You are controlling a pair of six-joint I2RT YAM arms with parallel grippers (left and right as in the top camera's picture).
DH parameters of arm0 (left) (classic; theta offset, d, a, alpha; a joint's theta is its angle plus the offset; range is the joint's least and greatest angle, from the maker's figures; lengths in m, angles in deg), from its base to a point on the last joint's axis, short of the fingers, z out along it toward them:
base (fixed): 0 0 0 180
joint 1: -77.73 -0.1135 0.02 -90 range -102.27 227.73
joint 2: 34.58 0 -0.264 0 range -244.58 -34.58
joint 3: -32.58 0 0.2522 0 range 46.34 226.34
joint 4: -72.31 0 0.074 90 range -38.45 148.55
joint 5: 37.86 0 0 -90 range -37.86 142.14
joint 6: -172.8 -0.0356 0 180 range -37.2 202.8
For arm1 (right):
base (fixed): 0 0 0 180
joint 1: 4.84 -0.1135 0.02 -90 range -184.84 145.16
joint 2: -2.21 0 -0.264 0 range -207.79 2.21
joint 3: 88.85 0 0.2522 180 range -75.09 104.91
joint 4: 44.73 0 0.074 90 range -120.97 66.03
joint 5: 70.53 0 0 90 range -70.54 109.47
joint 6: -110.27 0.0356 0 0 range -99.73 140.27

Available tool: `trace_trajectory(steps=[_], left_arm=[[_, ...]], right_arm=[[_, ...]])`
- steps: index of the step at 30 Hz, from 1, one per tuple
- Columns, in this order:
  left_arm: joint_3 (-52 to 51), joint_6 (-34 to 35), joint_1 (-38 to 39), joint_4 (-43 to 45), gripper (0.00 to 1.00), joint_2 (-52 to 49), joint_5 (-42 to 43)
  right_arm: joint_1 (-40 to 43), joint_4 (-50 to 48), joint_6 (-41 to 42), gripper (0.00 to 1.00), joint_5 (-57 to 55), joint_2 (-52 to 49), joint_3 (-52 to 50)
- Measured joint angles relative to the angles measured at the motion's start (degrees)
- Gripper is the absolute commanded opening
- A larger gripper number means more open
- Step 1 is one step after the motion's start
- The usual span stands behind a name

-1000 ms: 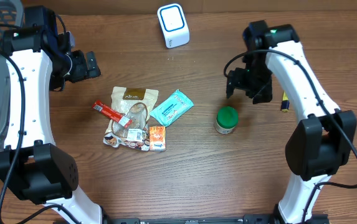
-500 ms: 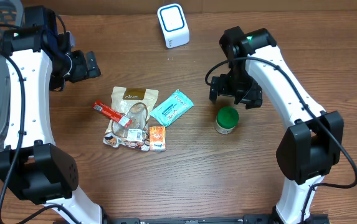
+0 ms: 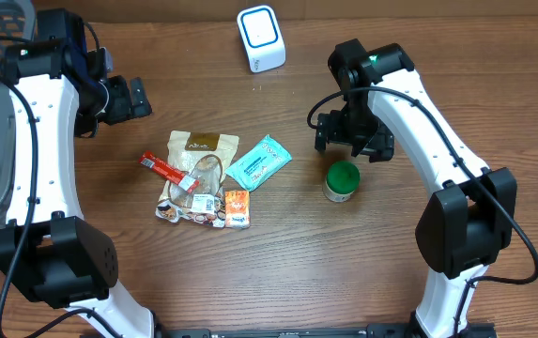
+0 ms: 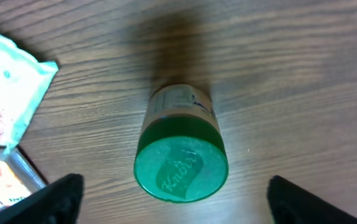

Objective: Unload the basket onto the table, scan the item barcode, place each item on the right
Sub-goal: 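Move the right gripper over the green-lidded jar and lower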

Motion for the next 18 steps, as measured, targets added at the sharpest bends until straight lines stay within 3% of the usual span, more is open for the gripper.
trace_trajectory(steps=[6,8,18], left_arm=[[0.0,0.0,0.0,0.0,1.0,0.0,0.02],[0.0,0.0,0.0,0.0,1.0,0.0,0.0],[0.0,0.0,0.0,0.0,1.0,0.0,0.0]], right_arm=[[-1.49,0.68,0.81,0.94,-0.33,0.0,0.0],[-2.29,0.66,1.14,1.0,-0.33,0.0,0.0],[-2.51,-0.79,1.2,1.0,-1.7,0.0,0.0]])
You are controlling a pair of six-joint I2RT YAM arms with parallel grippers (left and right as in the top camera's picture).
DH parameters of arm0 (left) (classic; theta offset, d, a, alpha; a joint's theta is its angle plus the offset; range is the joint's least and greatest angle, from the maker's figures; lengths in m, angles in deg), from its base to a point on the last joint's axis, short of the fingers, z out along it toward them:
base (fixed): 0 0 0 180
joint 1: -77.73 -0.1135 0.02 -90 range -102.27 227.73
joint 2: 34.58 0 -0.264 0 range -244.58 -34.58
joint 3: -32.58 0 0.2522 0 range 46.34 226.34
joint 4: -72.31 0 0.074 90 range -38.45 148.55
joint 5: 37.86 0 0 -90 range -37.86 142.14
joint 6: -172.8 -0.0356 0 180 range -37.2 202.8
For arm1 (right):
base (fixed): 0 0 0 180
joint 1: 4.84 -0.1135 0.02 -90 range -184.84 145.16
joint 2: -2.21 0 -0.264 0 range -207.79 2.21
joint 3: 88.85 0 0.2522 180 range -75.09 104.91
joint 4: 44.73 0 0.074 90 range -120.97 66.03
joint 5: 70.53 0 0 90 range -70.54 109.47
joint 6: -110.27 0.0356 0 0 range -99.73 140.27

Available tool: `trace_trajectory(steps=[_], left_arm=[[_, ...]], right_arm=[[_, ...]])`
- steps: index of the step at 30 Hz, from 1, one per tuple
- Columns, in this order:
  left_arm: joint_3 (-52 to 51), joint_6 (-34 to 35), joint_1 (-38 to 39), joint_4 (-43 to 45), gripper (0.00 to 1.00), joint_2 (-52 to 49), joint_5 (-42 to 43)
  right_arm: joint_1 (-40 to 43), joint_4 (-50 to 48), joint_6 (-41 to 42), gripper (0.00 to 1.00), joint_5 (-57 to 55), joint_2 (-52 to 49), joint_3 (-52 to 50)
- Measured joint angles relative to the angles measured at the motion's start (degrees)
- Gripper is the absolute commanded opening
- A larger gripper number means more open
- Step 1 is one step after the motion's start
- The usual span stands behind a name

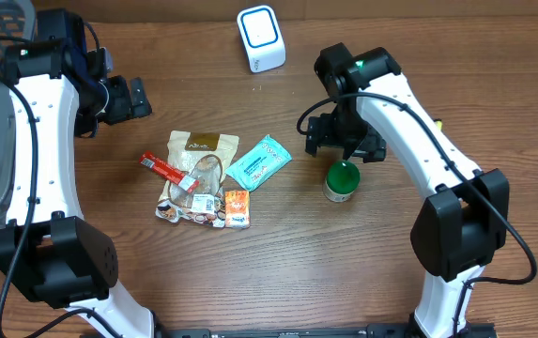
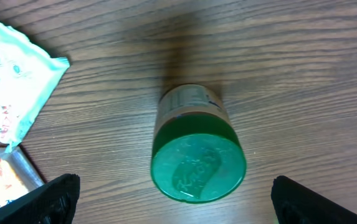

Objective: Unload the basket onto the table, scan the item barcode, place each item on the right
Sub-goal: 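Move the right gripper over the green-lidded jar and lower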

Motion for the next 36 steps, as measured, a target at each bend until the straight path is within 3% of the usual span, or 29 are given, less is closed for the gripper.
trace_trajectory(steps=[7,9,10,15,18,21,36], left_arm=[[0.0,0.0,0.0,0.0,1.0,0.0,0.0],[0.0,0.02,0.0,0.0,1.0,0.0,0.02],[0.0,0.0,0.0,0.0,1.0,0.0,0.0],[0.0,0.02,0.0,0.0,1.0,0.0,0.02],[0.0,0.0,0.0,0.0,1.0,0.0,0.02],[0.0,0.0,0.0,0.0,1.0,0.0,0.02],[0.0,0.0,0.0,0.0,1.0,0.0,0.0]], right_arm=[[0.66,0.46,0.02,1.0,-0.22,0.02,-0.22],[0.66,0.37,-0.07,0.86,-0.31,0.15,-0.92],[0.66,0.13,-0.37,0.85,-0.42,0.22,-1.27],[-0.09,-1.9,0.17,0.88,-2.23,0.66,-2.19],[-1.11,-1.95,0.31,0.97,-2.8,2.08,-2.29],[-1.88,-1.92,0.2,1.0,-2.95,4.0,-2.29],[-1.92,-4.74,0.17,1.0,-2.51,5.03,-6.73]])
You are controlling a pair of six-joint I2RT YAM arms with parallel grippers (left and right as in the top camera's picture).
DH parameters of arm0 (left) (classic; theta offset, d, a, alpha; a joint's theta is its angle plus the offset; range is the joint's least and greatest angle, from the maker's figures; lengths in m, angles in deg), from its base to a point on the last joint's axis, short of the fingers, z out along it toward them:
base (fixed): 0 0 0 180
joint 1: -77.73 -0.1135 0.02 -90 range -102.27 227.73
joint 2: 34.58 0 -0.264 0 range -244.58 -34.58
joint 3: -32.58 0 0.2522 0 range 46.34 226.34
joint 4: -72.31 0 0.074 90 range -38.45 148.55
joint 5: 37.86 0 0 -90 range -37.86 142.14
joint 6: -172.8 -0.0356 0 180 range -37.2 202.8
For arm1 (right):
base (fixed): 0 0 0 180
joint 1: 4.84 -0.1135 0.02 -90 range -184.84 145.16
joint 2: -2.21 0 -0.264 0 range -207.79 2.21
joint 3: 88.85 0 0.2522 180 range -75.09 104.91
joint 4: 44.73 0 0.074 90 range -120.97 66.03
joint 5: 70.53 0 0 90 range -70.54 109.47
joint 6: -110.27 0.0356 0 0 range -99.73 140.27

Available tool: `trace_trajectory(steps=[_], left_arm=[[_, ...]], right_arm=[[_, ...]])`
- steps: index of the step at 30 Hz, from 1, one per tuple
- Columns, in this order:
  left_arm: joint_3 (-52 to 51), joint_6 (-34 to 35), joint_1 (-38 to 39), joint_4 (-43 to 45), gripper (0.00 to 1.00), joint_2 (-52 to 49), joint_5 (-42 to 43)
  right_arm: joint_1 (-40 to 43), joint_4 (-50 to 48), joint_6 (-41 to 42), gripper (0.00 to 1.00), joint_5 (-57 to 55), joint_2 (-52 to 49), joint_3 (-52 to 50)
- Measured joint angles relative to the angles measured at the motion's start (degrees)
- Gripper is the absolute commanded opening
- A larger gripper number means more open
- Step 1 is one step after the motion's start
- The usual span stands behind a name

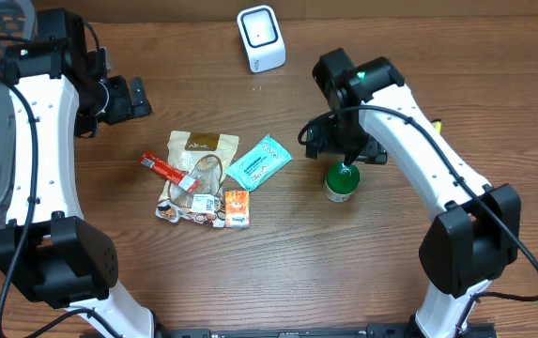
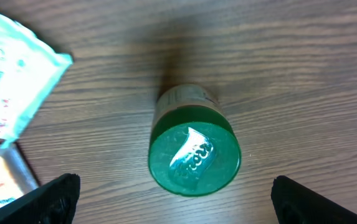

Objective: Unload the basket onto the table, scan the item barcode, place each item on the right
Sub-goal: 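Move the right gripper over the green-lidded jar and lower, then grasp the green-lidded jar with the right gripper and lift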

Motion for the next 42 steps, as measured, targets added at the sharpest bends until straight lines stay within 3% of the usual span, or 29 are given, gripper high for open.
trace_trajectory(steps=[10,33,42], left_arm=[[0.0,0.0,0.0,0.0,1.0,0.0,0.02],[0.0,0.0,0.0,0.0,1.0,0.0,0.02],[0.0,0.02,0.0,0.0,1.0,0.0,0.02]], right_arm=[[0.02,-7.76,-0.04,1.0,0.02,0.0,-9.38],[1.36,-15.98,0.0,1.0,-0.52,0.0,-16.39],[1.38,-21.75,0.0,0.92,-0.52,0.0,-20.74]])
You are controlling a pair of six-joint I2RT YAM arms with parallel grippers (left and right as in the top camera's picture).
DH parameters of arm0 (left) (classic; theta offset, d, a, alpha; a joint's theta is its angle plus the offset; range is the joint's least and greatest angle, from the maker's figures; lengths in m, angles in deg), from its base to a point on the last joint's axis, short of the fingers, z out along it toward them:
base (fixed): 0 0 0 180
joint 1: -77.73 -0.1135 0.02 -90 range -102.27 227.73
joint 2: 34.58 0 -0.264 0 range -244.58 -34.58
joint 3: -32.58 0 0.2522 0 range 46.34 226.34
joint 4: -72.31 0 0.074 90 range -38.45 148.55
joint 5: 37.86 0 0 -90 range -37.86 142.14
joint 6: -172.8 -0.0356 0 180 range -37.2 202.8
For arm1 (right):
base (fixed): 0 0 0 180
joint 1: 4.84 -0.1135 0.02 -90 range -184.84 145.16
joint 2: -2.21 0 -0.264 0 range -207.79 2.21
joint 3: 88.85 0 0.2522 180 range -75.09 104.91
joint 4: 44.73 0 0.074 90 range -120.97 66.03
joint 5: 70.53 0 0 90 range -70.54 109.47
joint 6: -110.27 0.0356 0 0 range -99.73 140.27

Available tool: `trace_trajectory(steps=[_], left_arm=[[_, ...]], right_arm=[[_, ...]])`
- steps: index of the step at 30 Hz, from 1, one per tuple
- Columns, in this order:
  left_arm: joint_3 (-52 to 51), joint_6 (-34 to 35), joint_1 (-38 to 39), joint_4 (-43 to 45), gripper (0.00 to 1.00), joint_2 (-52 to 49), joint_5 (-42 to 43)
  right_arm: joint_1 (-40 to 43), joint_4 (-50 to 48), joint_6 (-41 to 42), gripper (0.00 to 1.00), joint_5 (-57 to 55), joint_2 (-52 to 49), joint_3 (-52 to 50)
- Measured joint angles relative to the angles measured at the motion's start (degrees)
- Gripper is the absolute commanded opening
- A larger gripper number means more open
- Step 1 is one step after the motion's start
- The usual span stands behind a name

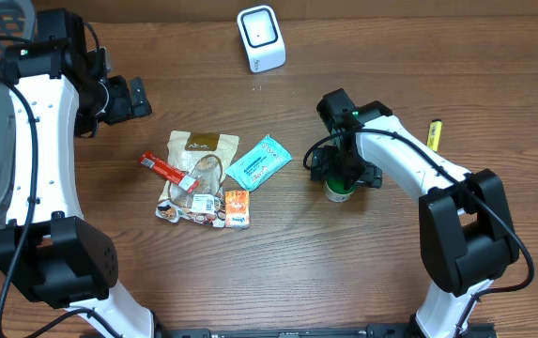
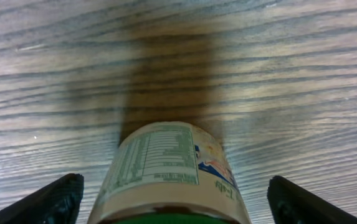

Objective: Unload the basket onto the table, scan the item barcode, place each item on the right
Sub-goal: 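Grasp the green-lidded jar with the right gripper and lift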

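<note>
A small jar with a green lid (image 1: pixel 340 191) stands upright on the wooden table right of centre. My right gripper (image 1: pixel 343 174) is low over it and open, one finger on each side. The right wrist view shows the jar's label (image 2: pixel 172 168) filling the gap, with fingertips (image 2: pixel 47 202) standing apart from its sides. The white barcode scanner (image 1: pixel 261 38) sits at the back centre. My left gripper (image 1: pixel 142 97) hangs at the far left; its jaws are too small to read.
A pile of packets lies at centre left: a tan pouch (image 1: pixel 201 145), a teal wipes packet (image 1: pixel 258 161), a red stick (image 1: pixel 161 169) and an orange box (image 1: pixel 237 207). A yellow marker (image 1: pixel 433 134) lies at right. A grey bin stands at the left edge.
My right gripper has dropped from above the jar's lid to beside the jar's body, fingers straddling it. The wrist view now shows the label rather than the lid. The left arm is unchanged.
My right gripper was open above and behind the green-lidded jar, looking down on its lid. It then stood more squarely over the lid. Now it is down around the jar, still open. The jar, the packets and the left arm have stayed in place.
</note>
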Motion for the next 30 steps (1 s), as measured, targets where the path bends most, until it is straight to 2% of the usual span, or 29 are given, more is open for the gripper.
trace_trajectory(steps=[30], left_arm=[[0.0,-0.02,0.0,0.0,1.0,0.0,0.0]], right_arm=[[0.0,0.85,0.0,0.9,0.04,0.0,-0.09]])
